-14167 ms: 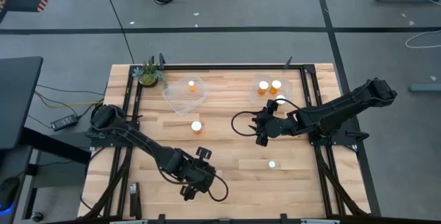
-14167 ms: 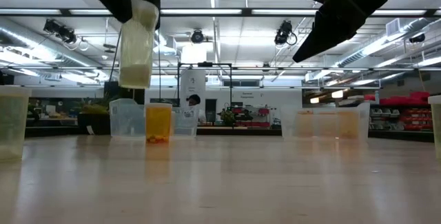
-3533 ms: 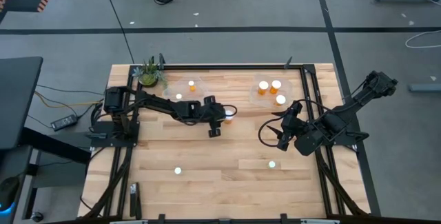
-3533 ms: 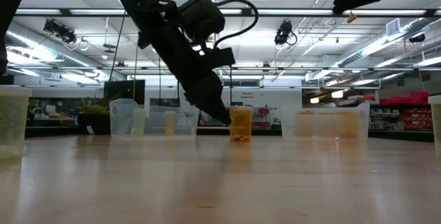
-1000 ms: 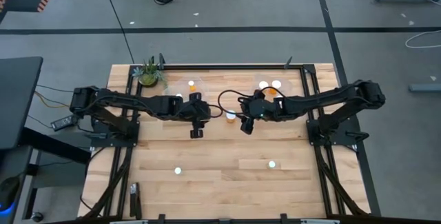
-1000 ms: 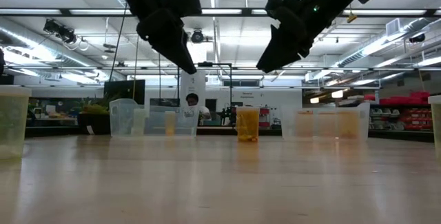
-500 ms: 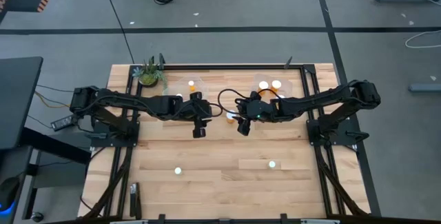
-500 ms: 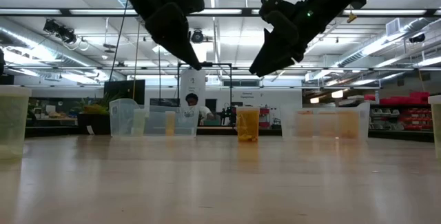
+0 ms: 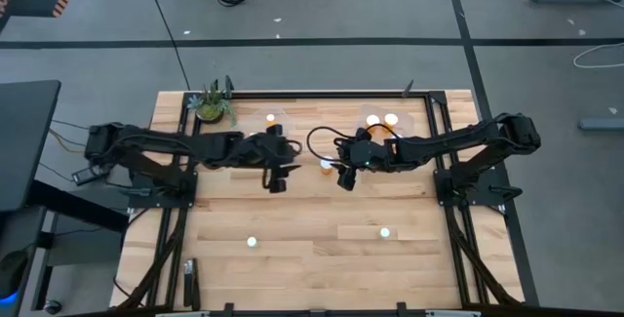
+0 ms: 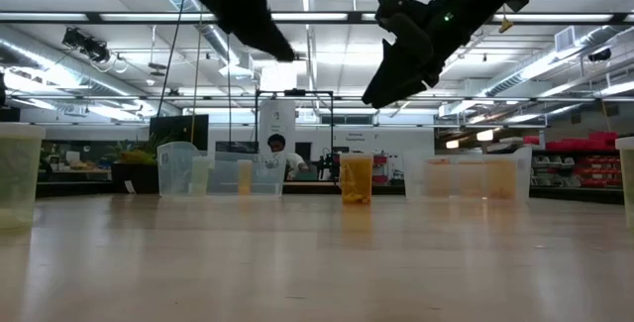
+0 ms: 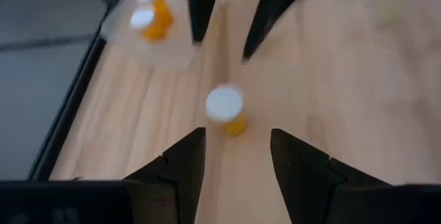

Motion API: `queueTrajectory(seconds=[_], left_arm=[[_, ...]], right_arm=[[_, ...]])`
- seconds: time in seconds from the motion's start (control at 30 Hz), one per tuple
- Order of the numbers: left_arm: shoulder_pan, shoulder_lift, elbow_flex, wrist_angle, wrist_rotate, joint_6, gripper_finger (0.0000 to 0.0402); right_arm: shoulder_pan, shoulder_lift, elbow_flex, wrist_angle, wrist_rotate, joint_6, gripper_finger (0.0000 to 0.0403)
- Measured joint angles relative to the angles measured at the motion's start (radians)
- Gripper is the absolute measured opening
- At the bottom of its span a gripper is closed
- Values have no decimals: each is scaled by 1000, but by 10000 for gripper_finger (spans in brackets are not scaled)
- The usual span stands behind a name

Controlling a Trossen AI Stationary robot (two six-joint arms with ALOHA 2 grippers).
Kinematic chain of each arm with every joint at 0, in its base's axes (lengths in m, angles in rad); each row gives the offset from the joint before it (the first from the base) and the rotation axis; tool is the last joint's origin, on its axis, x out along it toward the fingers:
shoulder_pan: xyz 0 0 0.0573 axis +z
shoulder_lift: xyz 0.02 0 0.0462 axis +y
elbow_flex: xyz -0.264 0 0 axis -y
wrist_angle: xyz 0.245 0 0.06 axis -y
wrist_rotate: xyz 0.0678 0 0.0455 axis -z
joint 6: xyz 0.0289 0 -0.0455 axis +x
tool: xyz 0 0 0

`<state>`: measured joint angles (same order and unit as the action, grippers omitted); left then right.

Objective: Pick and place medicine bottles into bin by pill shape (circle, oval)
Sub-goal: Put the big orange pill bottle into the right transparent bin

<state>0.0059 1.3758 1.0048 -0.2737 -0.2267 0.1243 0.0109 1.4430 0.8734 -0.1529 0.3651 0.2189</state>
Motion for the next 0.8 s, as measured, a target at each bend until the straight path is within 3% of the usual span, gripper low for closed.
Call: queueTrajectory(seconds=[0.13,0.53,0.8], left_arm=[[0,-109,-88,78,54,2,172],[0,-390,-328,213,59,-34,172],[0,-523,-446,292,67,-62,172]], right_arm=[[1,0,-1,-1,0,5,252],[-16,0,3,59,-53,8,252],[-35,5,76,18,-76,-9,252]])
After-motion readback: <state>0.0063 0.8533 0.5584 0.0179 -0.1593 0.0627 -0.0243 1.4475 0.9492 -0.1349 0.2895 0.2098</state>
